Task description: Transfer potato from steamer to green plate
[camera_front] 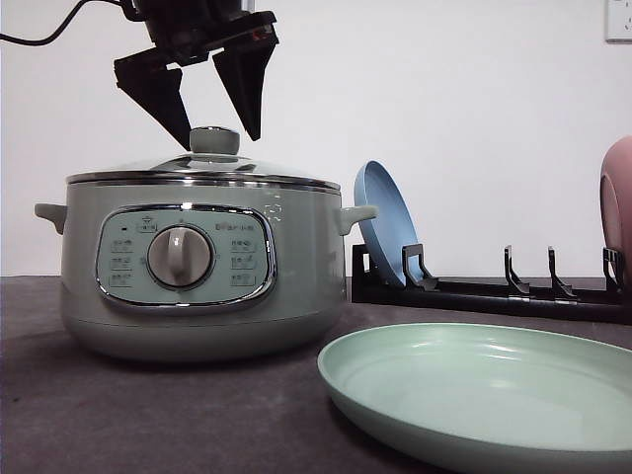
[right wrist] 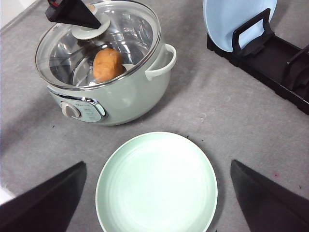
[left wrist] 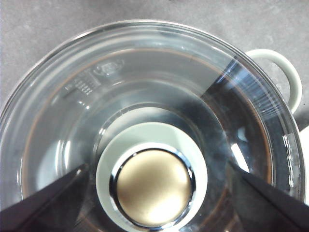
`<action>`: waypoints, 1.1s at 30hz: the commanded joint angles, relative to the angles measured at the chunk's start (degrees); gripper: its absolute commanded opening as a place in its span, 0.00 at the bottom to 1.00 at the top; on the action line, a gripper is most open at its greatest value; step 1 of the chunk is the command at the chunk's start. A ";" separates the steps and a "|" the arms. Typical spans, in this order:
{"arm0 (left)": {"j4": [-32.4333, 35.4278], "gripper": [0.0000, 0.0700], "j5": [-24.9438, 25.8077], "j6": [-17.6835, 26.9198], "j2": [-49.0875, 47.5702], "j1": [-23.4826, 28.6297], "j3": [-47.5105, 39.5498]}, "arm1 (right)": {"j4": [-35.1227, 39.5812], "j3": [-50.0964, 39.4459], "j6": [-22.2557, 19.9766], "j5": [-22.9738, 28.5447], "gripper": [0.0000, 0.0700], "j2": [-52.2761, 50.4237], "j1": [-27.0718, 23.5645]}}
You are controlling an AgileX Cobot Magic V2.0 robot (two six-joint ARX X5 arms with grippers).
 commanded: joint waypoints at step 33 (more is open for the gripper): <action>-0.33 0.00 -0.09 0.90 2.96 -0.46 2.10 | -0.99 0.37 -0.42 0.24 0.86 0.24 0.31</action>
